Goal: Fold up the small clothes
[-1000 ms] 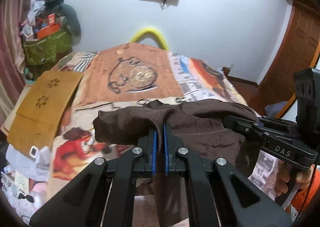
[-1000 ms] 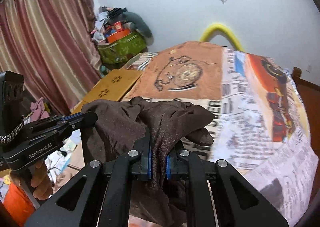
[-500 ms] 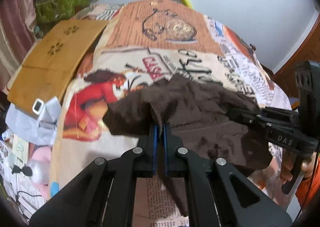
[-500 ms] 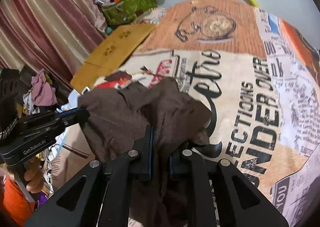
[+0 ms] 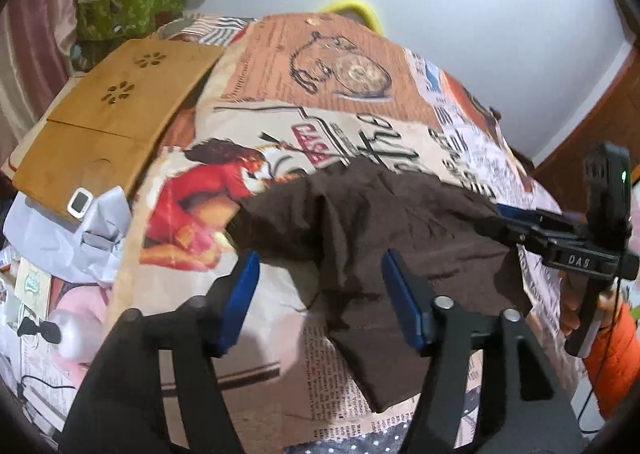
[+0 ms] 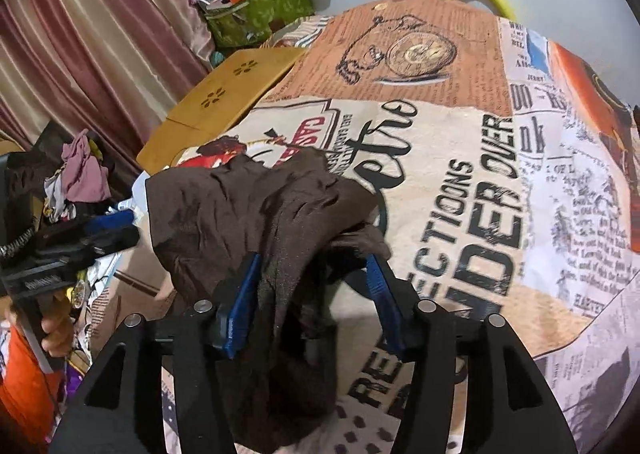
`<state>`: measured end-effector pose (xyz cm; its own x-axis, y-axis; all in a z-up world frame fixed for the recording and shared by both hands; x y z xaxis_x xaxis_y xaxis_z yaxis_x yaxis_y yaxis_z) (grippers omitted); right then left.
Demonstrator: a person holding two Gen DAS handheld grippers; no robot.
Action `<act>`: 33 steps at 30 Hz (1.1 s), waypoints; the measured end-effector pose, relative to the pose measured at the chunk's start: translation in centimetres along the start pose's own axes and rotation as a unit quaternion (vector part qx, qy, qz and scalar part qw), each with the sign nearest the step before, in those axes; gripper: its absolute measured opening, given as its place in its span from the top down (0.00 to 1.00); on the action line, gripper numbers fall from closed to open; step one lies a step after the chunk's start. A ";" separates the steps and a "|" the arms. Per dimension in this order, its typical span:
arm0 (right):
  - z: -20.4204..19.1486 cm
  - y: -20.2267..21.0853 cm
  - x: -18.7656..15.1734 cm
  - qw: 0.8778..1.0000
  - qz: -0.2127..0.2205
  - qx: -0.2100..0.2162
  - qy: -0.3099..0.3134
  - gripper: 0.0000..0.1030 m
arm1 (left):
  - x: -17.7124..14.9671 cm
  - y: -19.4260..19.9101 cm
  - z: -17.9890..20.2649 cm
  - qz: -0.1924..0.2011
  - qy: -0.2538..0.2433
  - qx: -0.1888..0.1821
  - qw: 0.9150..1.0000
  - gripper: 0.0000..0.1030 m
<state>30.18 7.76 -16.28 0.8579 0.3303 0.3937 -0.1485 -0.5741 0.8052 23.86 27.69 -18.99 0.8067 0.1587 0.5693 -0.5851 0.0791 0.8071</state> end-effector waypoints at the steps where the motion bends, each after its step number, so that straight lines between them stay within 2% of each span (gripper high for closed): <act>1: 0.2 0.2 0.3 1.000 0.006 0.000 0.002 0.44 | 0.2 0.0 -0.3 0.001 0.008 -0.005 1.000 0.38; 3: 0.4 0.2 1.1 1.000 0.012 0.002 0.004 0.40 | 0.5 -0.3 -1.2 -0.002 0.032 -0.022 0.999 0.37; 6: 0.4 -0.4 2.5 1.000 0.013 0.010 0.002 0.40 | 0.9 -1.7 -2.0 -0.015 0.059 -0.042 0.997 0.37; 12: -0.1 -1.8 4.9 0.999 0.011 0.037 -0.001 0.40 | 1.5 -5.7 -2.0 -0.050 0.071 -0.076 0.993 0.37; 19: -1.2 -9.4 5.3 0.993 -0.095 0.006 0.064 0.39 | 2.4 -8.0 -2.8 -0.054 0.094 -0.115 0.987 0.37; 25: -1.5 -11.6 5.8 0.989 -0.128 0.022 0.071 0.39 | 3.5 -10.6 -3.9 -0.074 0.117 -0.143 0.980 0.37; 29: -2.0 -12.3 4.9 0.987 -0.130 0.017 0.090 0.54 | 4.4 -11.8 -3.7 -0.079 0.097 -0.130 0.983 0.41; 31: -2.0 -12.0 4.7 0.988 -0.126 0.021 0.086 0.68 | 5.3 -12.2 -2.8 -0.083 0.062 -0.105 0.989 0.61; 32: -1.9 -11.9 4.8 0.989 -0.127 0.025 0.076 0.79 | 5.6 -12.4 -2.4 -0.084 0.049 -0.097 0.991 0.65; 33: -1.8 -11.6 4.8 0.989 -0.127 0.031 0.064 0.83 | 6.1 -12.4 -1.9 -0.083 0.037 -0.095 0.991 0.73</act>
<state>35.10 17.32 -22.97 0.7944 0.5588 0.2382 0.0969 -0.5037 0.8584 35.93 29.51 -25.80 0.8889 0.1984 0.4128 -0.4557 0.2926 0.8407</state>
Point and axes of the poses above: each gripper's, at about its wrist camera, not at the fingertips, and y roughly against the way its jaws point, z to its right, x to its top, the point moved 5 cm from there along -y, roughly the way its jaws point, and after that the axes turned 13 degrees about -y, right-handed, at the moved point
